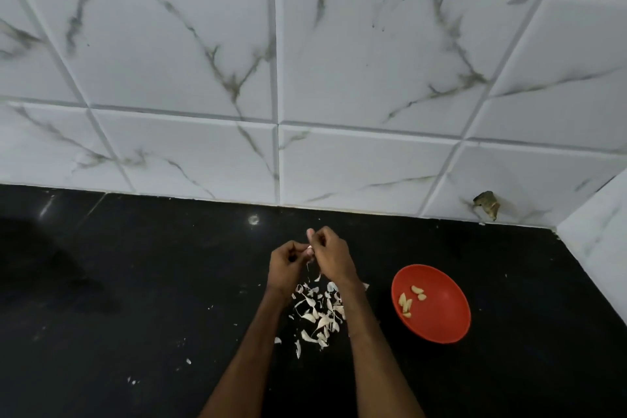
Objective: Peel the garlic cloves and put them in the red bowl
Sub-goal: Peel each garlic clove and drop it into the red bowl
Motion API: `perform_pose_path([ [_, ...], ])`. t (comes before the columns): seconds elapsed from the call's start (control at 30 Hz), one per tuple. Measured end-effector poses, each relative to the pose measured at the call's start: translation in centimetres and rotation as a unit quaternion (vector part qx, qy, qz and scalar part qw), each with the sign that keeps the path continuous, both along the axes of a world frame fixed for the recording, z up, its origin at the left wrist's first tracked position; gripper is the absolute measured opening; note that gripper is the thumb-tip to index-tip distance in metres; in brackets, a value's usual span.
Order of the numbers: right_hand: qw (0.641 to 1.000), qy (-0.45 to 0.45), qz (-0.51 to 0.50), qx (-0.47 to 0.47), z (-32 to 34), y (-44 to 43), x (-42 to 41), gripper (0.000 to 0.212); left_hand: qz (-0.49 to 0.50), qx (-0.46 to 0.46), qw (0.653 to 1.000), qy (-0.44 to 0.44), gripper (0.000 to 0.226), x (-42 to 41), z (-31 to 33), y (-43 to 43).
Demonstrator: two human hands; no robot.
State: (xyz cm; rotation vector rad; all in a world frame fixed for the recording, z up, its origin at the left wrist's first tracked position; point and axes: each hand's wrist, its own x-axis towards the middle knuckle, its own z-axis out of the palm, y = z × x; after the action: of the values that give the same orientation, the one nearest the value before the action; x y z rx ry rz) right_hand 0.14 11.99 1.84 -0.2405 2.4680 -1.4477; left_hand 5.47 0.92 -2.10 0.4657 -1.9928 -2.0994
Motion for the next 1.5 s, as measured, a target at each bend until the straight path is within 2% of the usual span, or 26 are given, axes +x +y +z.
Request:
perform_pose_path([
  [0.07,1.0,0.029,-0.01,0.0,0.2,0.3,0.1,0.032,-0.001,0.016,1.0,0.018,0.013,-0.1,0.8,0.5],
  [0.23,0.996,0.09,0.013,0.001,-0.5,1.8,0.7,0.038,-0.005,0.064,0.998,0.017,0.017,0.0,1.7,1.3],
  [0.37,0.99,0.12,0.015,0.078,-0.1,1.8,0.6,0.03,-0.033,0.076,0.997,0.003,0.015,0.0,2.4,1.6],
  [0.53,0.995,0.091,-0.039,0.007,0.6,0.8,0.6,0.033,-0.043,0.114,0.993,-0.001,0.016,0.1,3.6,1.9],
  [0.67,0.996,0.061,-0.069,-0.003,1.1,0.4,0.4,0.043,-0.062,0.13,0.99,0.0,0.017,0.5,3.7,1.5],
  [0.97,0.993,0.037,-0.106,-0.04,2.4,-0.5,0.2,0.036,-0.068,0.148,0.987,0.017,0.014,0.5,4.3,1.5],
  [1.17,0.987,-0.033,-0.148,-0.044,2.8,-0.3,0.4,0.035,-0.084,0.15,0.985,0.034,0.014,0.7,4.2,1.9],
  [1.5,0.992,0.02,-0.072,-0.104,4.7,0.5,0.2,0.036,-0.053,0.258,0.964,0.034,0.023,-0.4,4.9,1.5],
])
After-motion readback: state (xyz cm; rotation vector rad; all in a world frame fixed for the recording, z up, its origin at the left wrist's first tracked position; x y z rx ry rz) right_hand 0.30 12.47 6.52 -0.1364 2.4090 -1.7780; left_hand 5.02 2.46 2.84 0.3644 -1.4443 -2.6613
